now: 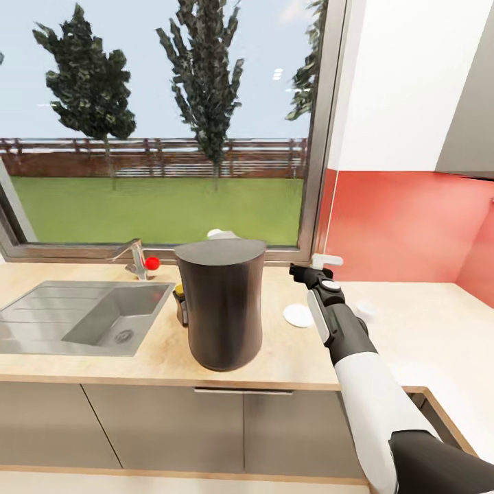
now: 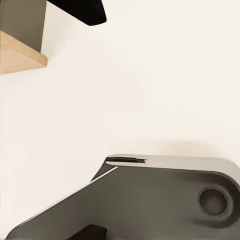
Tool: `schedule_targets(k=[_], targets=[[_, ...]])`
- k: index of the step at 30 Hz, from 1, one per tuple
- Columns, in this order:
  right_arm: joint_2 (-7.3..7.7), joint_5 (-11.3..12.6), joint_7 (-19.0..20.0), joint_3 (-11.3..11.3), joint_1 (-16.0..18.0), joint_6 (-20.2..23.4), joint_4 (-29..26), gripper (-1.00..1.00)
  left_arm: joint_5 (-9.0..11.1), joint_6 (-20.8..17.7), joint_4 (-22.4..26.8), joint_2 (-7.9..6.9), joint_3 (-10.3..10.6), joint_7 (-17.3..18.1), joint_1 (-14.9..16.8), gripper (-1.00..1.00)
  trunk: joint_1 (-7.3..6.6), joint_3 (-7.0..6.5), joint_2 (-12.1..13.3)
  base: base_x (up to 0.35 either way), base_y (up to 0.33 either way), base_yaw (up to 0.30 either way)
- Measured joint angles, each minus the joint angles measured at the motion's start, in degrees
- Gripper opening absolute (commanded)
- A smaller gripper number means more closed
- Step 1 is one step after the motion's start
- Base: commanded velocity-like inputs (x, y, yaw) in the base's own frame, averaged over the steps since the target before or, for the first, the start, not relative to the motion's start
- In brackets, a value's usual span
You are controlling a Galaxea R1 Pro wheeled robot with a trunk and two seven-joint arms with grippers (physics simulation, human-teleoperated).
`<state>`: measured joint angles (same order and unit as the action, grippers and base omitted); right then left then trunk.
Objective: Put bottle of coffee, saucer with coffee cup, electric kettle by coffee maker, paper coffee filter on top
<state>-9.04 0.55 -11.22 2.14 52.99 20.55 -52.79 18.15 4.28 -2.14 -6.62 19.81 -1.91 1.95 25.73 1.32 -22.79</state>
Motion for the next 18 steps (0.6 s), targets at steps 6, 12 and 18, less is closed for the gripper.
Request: schedule_targets(k=[6,12,18], targets=[[0.25,0.0,0.0,0.1,0.0,0.1,0.0,1.0,0.0,-0.2,-0.3,0.0,0.0,-0.1,-0.3,1.0,-0.02,0.31,0.0,0.3,0.0,0.024],[1.79,-0.1,0.2,0.1,-0.2,0.0,3.2,1.0,0.0,-0.2,-0.3,0.0,0.0,-1.3,-0.4,1.0,-0.02,0.39,0.0,0.335,0.0,0.003],[4.9,0.0,4.9,0.1,-0.2,0.0,7.6,1.0,0.0,-0.3,-0.3,0.08,0.0,-1.5,-0.4,1.0,0.01,0.39,0.0,0.168,0.0,0.0]])
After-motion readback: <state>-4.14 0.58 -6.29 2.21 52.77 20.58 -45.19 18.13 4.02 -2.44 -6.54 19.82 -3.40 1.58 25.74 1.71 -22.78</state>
